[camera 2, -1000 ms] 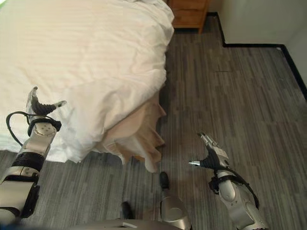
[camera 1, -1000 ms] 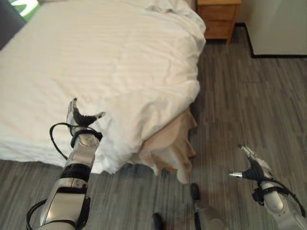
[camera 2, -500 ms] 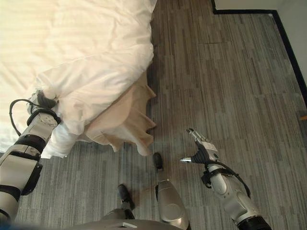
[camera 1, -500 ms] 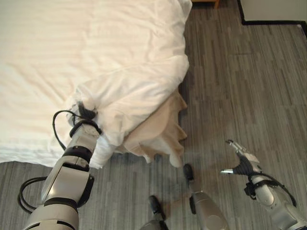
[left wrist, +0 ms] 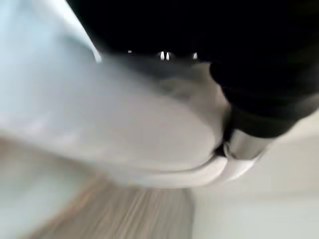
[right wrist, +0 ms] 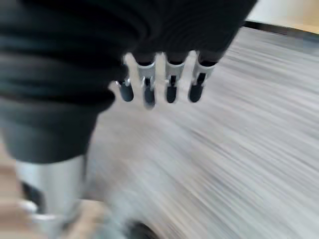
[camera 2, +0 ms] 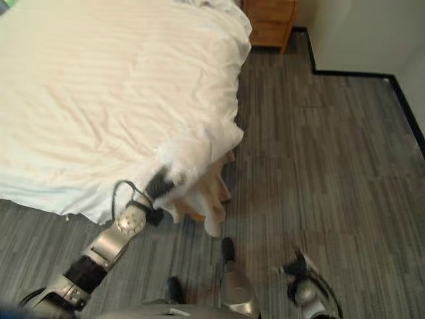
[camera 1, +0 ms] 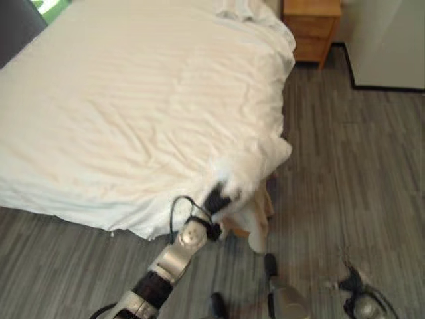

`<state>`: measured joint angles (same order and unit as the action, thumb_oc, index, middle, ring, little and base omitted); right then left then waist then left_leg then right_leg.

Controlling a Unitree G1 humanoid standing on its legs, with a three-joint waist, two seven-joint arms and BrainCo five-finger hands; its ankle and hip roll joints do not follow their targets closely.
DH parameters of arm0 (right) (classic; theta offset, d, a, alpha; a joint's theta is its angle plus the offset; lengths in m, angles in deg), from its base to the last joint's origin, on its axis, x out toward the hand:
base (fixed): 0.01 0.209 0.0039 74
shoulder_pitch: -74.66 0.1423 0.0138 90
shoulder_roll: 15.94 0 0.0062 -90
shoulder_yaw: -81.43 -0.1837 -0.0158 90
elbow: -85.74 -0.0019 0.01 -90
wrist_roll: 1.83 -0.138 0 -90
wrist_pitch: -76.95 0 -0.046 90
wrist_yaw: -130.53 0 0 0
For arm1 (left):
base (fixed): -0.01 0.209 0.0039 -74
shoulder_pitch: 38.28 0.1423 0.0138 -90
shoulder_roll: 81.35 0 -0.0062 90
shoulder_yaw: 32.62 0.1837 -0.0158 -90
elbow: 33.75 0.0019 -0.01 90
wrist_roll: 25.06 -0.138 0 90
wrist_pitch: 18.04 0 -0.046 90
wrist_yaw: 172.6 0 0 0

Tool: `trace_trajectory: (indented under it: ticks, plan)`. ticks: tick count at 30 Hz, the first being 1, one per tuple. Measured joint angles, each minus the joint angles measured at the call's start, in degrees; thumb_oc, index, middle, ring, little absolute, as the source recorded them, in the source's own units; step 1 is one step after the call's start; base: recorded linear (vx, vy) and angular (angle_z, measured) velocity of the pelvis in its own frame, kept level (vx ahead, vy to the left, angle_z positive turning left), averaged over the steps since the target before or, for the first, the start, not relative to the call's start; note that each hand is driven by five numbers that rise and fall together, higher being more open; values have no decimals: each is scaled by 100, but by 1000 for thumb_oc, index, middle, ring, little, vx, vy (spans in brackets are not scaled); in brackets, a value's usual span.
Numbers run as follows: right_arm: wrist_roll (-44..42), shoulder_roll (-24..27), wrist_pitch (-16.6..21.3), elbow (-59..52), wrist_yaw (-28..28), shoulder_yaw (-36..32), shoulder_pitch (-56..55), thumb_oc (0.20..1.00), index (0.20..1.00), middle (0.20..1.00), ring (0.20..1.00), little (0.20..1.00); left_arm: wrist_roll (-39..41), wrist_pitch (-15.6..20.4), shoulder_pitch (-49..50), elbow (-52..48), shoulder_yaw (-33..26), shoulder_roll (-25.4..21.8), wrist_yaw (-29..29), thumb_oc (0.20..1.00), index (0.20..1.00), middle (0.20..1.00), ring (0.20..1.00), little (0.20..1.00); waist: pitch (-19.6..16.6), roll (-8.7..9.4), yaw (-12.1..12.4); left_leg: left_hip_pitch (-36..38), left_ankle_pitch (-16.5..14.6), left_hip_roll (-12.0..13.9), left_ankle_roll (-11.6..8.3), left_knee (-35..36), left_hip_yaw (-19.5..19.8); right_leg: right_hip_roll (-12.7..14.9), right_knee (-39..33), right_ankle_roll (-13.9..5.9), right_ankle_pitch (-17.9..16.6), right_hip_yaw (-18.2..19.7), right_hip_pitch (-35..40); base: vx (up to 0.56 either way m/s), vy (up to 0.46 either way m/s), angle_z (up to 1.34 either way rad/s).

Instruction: Making the bed.

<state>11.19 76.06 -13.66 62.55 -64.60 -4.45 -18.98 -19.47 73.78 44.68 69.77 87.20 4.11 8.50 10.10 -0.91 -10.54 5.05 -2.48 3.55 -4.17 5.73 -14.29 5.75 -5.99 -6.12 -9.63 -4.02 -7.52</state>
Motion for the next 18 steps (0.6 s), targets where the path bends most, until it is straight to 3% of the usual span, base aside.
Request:
trace_trajectory:
  ticks: [4,8,12,18]
  plan:
    - [-940,-142,-220,965,206,-658,-299,1000,1000,1000,1000,1000,438,-255,434,801,242,-3,-569,1000,1000,1000,1000,1000,-222,134,-40,126,-33,-78,52,-2,-83,80,-11,-13,10,91,85,8,53,-10]
    - [-1195,-10,-445,1316,220,-993,-670,1000,1000,1000,1000,1000,1077,-271,660,561,347,-89,-819,1000,1000,1000,1000,1000,-531,284,-25,128,-43,-105,74,0,-102,127,-14,-68,50,115,87,0,6,-1]
    - [-1182,118,-528,1335,305,-986,-648,1000,1000,1000,1000,1000,1423,-274,651,278,462,-115,-952,1000,1000,1000,1000,1000,-592,311,-32,108,-40,-102,119,1,-130,152,-14,-141,99,93,95,0,0,0]
    - [-924,966,-540,926,408,-539,13,1000,1000,1000,1000,1000,2863,-492,612,-946,651,-213,-1292,1000,1000,1000,1000,1000,-701,226,-19,154,-38,-104,119,1,-126,137,-13,-155,69,77,134,-3,-2,-1]
